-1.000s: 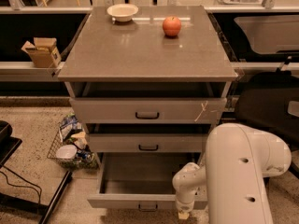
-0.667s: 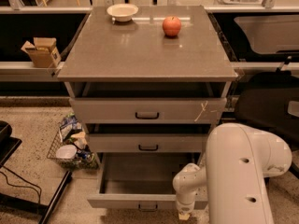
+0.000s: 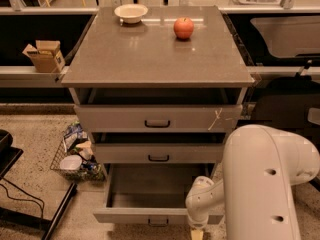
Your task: Open bottom drawer
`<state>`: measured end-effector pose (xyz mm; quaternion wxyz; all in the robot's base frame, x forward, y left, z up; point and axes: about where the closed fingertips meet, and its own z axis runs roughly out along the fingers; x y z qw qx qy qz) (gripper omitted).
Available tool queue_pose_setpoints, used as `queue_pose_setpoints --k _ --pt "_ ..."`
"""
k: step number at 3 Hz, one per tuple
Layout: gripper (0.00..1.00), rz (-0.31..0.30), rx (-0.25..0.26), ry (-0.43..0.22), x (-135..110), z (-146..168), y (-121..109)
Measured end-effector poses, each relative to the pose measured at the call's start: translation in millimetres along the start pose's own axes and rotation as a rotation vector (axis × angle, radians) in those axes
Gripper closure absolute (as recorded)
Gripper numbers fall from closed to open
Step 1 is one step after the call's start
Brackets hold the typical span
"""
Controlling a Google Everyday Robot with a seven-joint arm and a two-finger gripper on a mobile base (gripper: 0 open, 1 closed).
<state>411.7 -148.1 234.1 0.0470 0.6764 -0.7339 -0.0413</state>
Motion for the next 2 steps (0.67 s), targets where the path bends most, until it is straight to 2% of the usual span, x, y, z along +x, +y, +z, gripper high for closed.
queue_pose_setpoints --k 1,2 --pt "0.0 0.02 0.033 -0.023 16.8 36.2 -37.6" --pt "0.0 -0.04 0.036 -0.027 15.1 35.6 -40.7"
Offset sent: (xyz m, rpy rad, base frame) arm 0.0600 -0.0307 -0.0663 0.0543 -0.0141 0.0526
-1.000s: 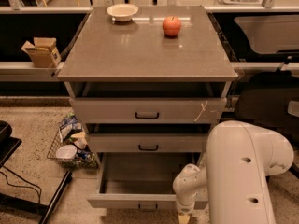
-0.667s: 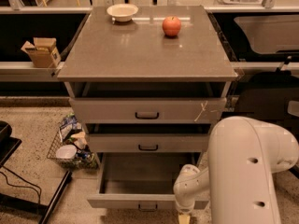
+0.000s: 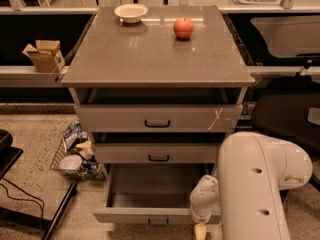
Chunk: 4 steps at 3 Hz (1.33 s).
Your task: Open bottom drawer
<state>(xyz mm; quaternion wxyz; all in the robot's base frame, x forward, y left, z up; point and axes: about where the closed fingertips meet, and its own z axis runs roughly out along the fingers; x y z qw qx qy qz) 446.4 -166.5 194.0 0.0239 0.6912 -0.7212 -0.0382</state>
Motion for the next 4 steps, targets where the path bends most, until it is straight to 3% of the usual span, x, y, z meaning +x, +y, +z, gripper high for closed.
queue_pose_setpoints --k 1,3,4 --pt "0.0 0.0 0.0 0.0 0 0 0" --pt "0.41 0.058 -0.132 -0.051 -3 23 41" --pt "0.65 0.054 -0.176 -0.06 -10 21 59"
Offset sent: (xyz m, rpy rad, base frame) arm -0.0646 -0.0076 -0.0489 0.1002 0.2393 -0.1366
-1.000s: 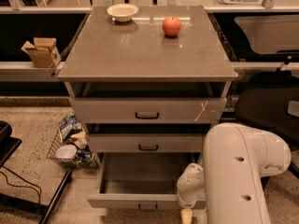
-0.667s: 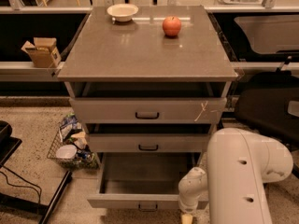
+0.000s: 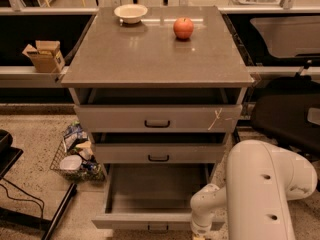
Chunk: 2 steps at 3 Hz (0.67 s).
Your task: Open bottom drawer
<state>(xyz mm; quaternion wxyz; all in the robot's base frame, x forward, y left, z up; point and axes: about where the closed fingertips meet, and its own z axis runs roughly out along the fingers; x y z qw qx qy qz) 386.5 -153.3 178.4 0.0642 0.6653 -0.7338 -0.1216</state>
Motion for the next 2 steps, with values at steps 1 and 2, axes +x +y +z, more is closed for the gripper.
queue_pose_setpoints --k 1,2 --pt "0.87 0.0 0.0 0.0 -0.4 -4.6 1.3" --pt "1.0 0.0 0.0 0.0 -0.6 -8.3 2.3"
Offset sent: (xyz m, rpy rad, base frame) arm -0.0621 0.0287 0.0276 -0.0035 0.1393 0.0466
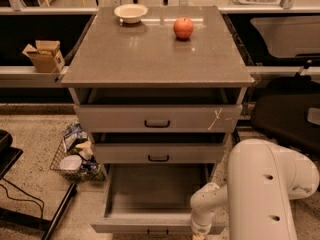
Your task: Open bottom drawer
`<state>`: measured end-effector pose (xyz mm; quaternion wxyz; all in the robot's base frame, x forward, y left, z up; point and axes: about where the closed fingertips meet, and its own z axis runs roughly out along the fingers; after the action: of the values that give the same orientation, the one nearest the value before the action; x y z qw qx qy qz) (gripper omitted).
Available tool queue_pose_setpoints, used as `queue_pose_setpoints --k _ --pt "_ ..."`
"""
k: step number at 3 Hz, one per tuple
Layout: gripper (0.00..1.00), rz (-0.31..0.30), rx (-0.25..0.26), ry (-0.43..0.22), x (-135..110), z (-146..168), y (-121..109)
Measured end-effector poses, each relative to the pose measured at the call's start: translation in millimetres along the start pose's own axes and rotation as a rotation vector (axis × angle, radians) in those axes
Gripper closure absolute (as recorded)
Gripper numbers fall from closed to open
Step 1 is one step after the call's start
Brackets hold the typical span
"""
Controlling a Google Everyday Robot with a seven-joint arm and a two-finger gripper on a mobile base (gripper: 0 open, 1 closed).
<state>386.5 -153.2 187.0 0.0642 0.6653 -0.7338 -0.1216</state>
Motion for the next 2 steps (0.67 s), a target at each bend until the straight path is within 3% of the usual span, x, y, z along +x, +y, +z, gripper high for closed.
queue_pose_setpoints --k 2 --pt "1.0 -0.022 -0.048 0.005 -5.7 2.3 17.0"
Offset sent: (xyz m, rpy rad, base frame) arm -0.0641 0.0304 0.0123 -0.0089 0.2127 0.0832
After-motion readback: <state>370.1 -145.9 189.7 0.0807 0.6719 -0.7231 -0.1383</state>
